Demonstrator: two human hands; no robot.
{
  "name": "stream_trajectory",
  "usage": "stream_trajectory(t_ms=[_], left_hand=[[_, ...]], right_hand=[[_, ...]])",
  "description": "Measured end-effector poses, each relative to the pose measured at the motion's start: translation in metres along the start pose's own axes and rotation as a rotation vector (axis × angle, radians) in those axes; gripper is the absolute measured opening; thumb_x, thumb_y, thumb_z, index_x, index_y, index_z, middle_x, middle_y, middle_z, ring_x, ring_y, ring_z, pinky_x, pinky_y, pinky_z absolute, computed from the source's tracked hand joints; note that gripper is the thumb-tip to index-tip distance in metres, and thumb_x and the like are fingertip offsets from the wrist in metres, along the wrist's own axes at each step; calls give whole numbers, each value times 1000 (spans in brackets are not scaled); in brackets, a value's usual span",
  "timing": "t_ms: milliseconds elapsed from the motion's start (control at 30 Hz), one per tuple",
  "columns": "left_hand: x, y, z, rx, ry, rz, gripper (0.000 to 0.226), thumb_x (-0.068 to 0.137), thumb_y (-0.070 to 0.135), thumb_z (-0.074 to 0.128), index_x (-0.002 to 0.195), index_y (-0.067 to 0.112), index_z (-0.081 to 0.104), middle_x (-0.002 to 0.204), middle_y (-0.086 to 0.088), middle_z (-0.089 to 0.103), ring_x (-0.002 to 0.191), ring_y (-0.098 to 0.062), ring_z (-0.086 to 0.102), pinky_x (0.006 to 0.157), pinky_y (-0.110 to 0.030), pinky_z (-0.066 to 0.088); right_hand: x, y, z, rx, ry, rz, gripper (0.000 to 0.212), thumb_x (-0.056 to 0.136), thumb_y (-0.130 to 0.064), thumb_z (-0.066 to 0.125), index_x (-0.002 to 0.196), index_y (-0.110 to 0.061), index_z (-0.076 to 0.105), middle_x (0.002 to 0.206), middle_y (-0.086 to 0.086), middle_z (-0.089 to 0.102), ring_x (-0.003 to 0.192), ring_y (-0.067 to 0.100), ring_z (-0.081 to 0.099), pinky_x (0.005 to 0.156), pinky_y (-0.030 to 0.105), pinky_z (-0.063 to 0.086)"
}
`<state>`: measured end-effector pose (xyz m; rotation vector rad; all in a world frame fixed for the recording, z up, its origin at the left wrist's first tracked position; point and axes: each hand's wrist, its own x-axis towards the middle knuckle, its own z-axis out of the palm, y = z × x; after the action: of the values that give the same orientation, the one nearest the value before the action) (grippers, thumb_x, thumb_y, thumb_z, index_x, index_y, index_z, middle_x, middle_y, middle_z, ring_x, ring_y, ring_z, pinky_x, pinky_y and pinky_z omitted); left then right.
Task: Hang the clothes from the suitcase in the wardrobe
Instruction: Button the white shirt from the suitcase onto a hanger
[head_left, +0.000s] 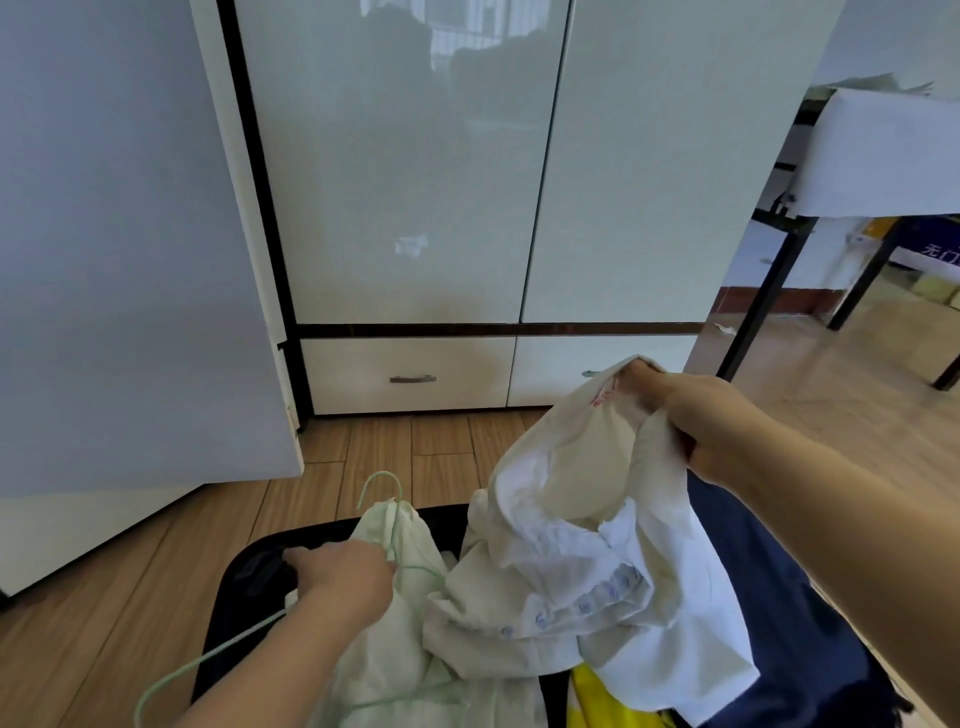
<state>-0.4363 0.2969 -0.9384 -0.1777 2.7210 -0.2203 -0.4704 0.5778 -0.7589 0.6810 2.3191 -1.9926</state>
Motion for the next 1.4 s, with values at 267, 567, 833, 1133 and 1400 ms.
stream_trajectory(t_ms=[267, 567, 833, 1133, 1400], left_hand=[[-23, -11, -101, -623, 138, 265, 53, 83, 20, 69, 131, 39, 55, 130, 15, 56, 103, -2, 58, 89, -25, 50], [-94, -18, -265, -406, 685, 308, 26, 101, 40, 41, 83, 32, 58, 70, 10, 53, 70, -15, 53, 63, -30, 40], [-202, -61, -471, -698, 873, 441, 23, 95, 37, 48, 77, 38, 63, 64, 8, 52, 59, -14, 47, 55, -30, 30], [-266, -71, -663, -834, 736, 639, 26, 98, 27, 51, 75, 33, 64, 59, 6, 52, 47, -1, 44, 50, -13, 35], [-374, -96, -830, -927, 782, 774, 23, 95, 20, 55, 79, 17, 70, 54, 13, 55, 56, -1, 49, 54, -13, 34]], right_hand=[[-7, -22, -10, -51, 3, -17, 44, 80, -42, 75, 98, -2, 69, 101, 19, 70, 95, 36, 66, 92, 50, 52], [-13, -97, -41, -202, 60, -194, 43, 93, -40, 57, 95, 3, 64, 93, 21, 65, 78, 28, 57, 71, 34, 46], [-38, -254, -80, -300, 124, -211, 46, 93, -40, 56, 103, 5, 65, 107, 25, 66, 91, 35, 64, 92, 50, 50], [-134, -503, -99, -531, 29, -469, 42, 97, -33, 48, 61, -10, 48, 60, 2, 47, 56, 15, 41, 50, 23, 29], [-271, -723, -109, -581, 15, -803, 36, 96, -33, 51, 78, -4, 63, 60, 3, 44, 60, 19, 42, 48, 24, 28]])
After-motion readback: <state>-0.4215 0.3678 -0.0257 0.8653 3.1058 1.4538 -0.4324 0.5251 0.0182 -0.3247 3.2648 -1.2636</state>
